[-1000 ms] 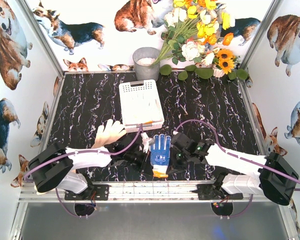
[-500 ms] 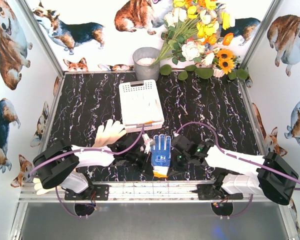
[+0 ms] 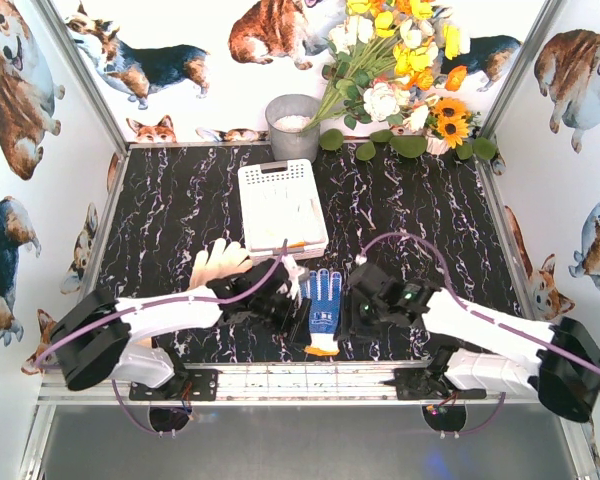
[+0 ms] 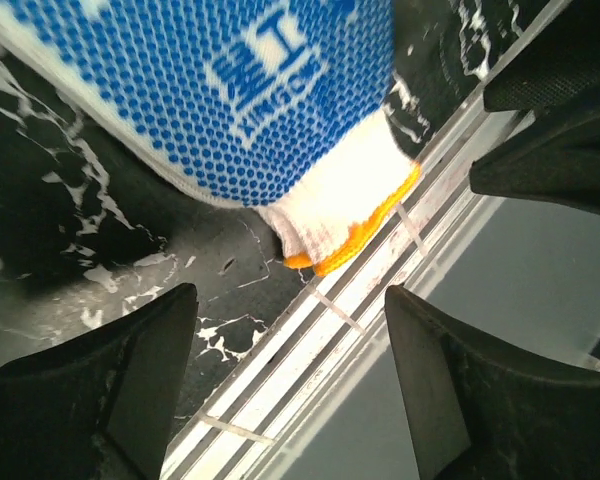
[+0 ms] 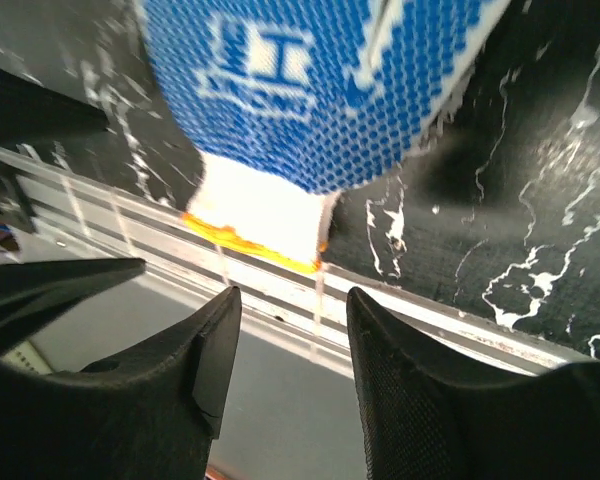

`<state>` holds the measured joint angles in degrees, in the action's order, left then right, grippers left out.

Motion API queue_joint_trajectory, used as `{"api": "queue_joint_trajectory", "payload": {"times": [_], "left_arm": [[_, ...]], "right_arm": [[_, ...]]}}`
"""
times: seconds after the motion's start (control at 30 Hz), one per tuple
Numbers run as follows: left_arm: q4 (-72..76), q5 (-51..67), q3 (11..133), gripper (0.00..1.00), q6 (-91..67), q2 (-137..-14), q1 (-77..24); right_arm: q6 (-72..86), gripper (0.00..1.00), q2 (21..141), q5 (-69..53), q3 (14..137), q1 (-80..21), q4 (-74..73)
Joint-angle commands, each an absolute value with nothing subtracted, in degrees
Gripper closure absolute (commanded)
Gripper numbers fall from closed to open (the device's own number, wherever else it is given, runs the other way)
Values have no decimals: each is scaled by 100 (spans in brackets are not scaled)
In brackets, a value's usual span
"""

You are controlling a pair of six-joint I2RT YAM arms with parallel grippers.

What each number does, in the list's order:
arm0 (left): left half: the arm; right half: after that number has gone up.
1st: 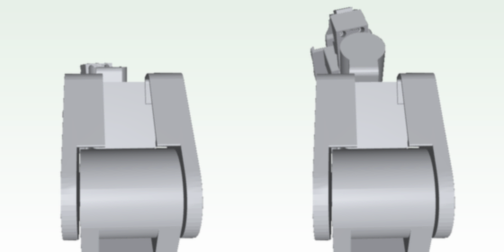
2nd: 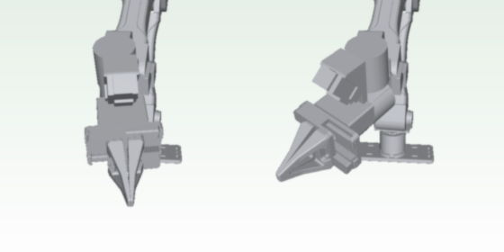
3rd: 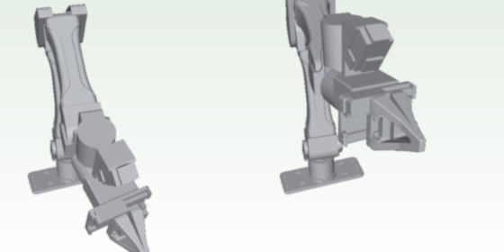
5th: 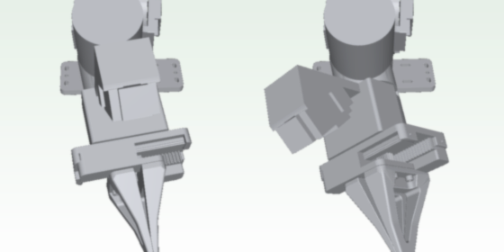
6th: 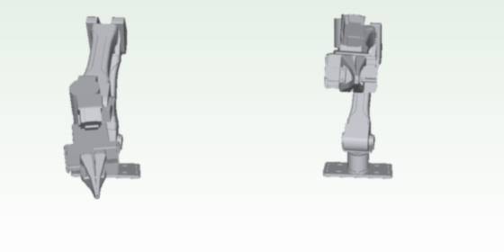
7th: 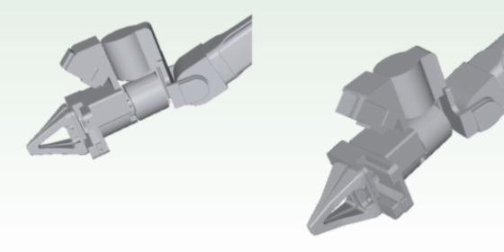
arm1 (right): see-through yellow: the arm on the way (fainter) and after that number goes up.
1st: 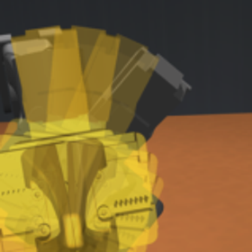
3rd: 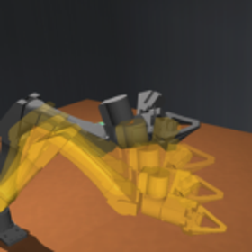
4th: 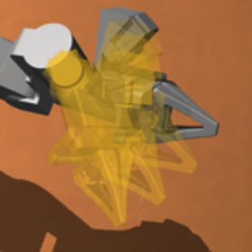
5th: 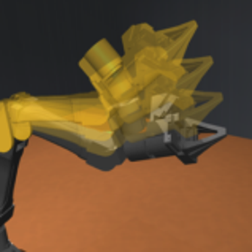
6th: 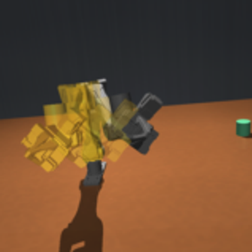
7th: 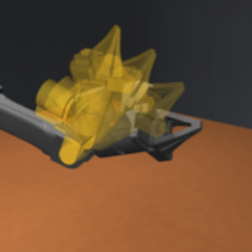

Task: Put the gloves into the storage basket
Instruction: Pair the glove with the glove, then pick up the glove from the center of the board.

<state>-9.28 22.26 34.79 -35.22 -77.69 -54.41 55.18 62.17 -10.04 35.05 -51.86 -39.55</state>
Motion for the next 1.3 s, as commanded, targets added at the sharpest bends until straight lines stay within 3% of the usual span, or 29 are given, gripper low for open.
{"api": "queue_joint_trajectory", "payload": {"times": [0.0,0.1,0.4,0.7,1.27], "left_arm": [[-1886,1458,4067,29,-2850,-7369,-5436],[-1757,1344,4261,34,-2927,-7391,-5431],[-349,1308,4636,65,-3632,-8162,-5414],[151,1669,4808,83,-3656,-9034,-5347],[309,1959,4059,90,-3455,-9584,-4928]], "right_arm": [[5153,51,5840,-698,3924,-4709,-4083],[5032,50,5756,-921,3767,-4274,-3872],[5165,50,5827,-1850,2785,-3266,-2239],[5297,50,6302,-2414,2120,-2666,-874],[5540,54,7198,-2783,1493,-2646,84]]}}
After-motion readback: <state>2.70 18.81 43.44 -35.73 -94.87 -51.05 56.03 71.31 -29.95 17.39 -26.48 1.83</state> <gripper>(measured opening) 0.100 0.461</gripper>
